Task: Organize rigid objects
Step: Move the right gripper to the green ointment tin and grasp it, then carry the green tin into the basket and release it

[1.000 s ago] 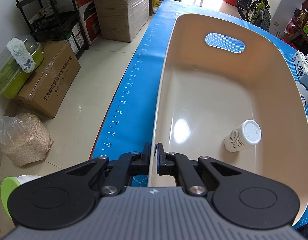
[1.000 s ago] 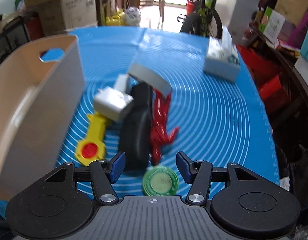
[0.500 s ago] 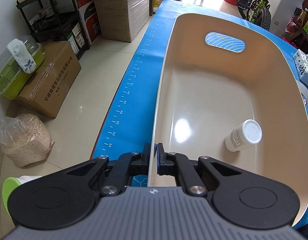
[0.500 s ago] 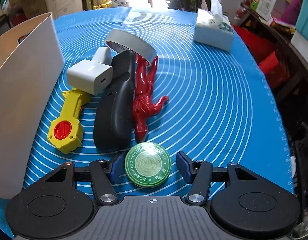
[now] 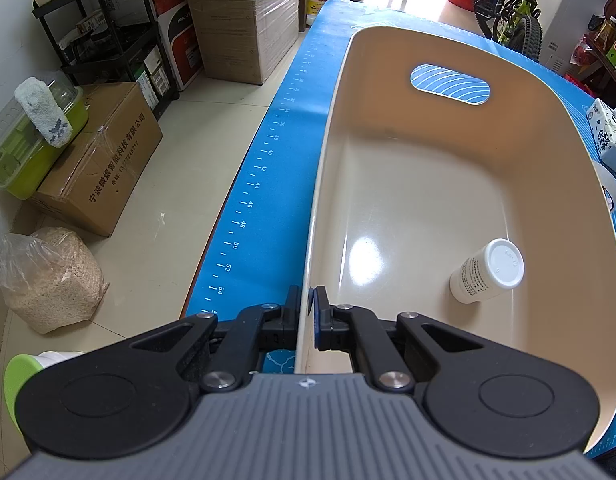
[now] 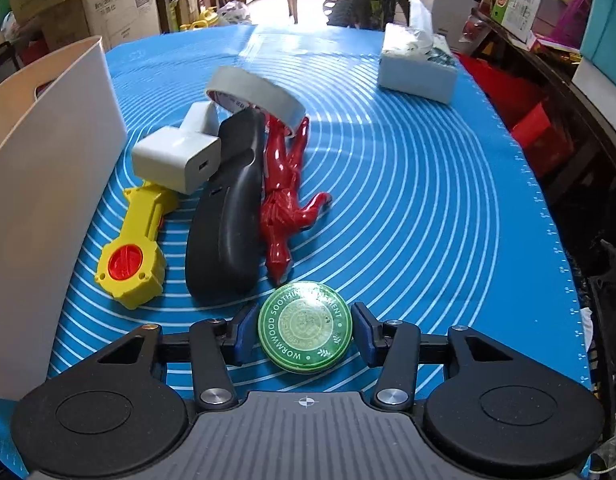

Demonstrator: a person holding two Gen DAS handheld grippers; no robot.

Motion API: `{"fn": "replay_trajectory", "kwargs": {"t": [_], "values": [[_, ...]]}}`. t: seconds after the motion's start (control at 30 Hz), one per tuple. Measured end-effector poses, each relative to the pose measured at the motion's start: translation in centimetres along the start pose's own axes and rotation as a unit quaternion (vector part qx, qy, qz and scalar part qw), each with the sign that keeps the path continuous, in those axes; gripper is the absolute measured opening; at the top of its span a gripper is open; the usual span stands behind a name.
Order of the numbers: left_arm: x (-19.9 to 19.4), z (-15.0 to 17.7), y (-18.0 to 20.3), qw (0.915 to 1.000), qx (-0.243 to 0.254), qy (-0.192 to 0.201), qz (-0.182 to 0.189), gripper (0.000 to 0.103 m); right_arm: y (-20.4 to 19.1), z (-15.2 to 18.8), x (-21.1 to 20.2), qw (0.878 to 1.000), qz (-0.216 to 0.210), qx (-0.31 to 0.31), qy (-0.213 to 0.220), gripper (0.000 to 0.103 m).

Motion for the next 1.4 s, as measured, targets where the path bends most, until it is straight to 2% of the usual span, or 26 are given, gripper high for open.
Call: {"fn": "replay_trajectory", "kwargs": {"t": [0.43, 0.67, 0.83, 1.1, 1.4], "values": [[0.0, 0.0, 0.0, 1.0000, 0.000, 0.000, 0.000, 0.007, -1.5, -4.0, -5.6, 0.996, -0.011, 0.005, 0.084, 0.054], [0.0, 0.0, 0.0, 1.0000, 0.000, 0.000, -0.001, 0.007, -3.9, -7.3, -9.5, 0.987, -0.035, -0.012, 0.155, 0.054], [0.0, 0.0, 0.1, 1.0000, 0.000, 0.000, -0.001, 0.007, -6.3, -9.5, -11.0, 0.981, -0.061, -0.028, 0.183, 0.054], [0.0, 0.0, 0.1, 1.0000, 0.001, 0.000, -0.001, 0.007, -12.7, -11.5, -11.0, 0.972, -0.108, -0.076, 0.194, 0.054], [0.0, 0.0, 0.2, 1.0000, 0.000, 0.000, -0.001, 0.007, -20.4, -10.0, -9.2, 0.965, -0.151, -0.144, 0.160, 0.054]]}}
Point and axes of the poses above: each gripper's, at about its wrist camera, not at the fingertips, and x roughly the way its jaws point, y to its right, z to its underside, the point moved 3 cm from there along x, roughly the way its jaws point, and after that the axes turned 4 degrees about y, right-handed, at the moved point
